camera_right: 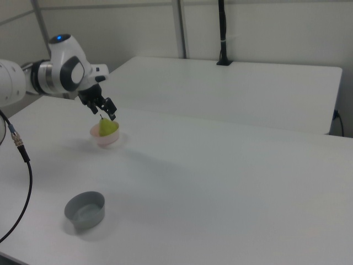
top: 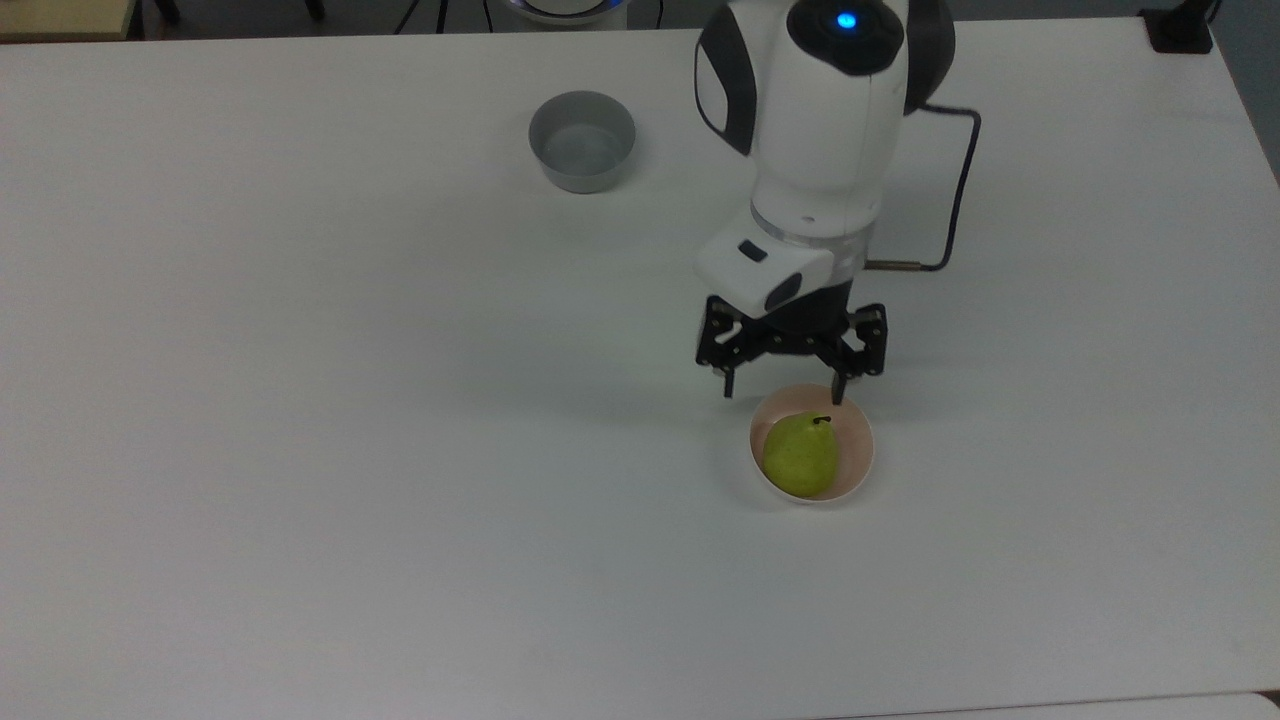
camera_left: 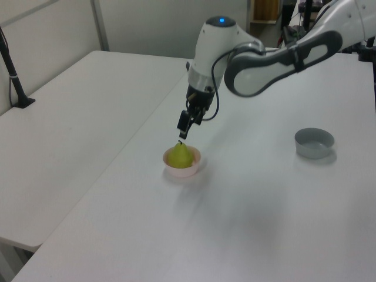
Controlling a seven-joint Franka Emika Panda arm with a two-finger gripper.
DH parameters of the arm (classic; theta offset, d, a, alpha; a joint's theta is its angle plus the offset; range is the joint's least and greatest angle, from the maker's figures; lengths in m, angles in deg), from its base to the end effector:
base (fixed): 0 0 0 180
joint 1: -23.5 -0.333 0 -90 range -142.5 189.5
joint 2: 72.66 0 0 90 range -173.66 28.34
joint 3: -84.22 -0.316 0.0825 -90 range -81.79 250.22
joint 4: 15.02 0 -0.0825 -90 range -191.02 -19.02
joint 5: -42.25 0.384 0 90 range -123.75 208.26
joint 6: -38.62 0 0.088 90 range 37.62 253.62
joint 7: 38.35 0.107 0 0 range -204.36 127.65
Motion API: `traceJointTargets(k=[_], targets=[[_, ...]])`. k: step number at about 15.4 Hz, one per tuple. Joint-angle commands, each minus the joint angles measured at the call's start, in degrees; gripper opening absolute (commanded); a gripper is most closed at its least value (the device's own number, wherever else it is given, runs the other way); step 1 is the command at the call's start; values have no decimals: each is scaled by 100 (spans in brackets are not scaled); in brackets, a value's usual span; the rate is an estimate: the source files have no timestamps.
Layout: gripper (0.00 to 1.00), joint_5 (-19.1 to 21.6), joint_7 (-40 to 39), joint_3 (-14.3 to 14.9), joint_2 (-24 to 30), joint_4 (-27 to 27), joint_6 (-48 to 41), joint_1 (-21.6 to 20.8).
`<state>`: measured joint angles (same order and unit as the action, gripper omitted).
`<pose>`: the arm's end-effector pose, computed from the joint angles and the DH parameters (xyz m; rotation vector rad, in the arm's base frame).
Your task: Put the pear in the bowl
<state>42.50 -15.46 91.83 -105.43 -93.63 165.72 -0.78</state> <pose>0.7038 0.2332 0.4145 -3.0742 0.1226 -0.4405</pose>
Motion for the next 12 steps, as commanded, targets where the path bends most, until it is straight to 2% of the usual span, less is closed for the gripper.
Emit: traceJointTargets(k=[1, 4, 7, 9, 12], targets=[[100, 2, -178, 21, 727, -233, -1280, 195], [100, -33, -810, 21, 1210, -320, -2633, 502], [100, -33, -1312, 21, 1738, -479, -3453, 906], [100, -33, -1462, 21, 2115, -584, -3744, 1326], [100, -42, -1603, 21, 2416, -760, -3842, 1705]])
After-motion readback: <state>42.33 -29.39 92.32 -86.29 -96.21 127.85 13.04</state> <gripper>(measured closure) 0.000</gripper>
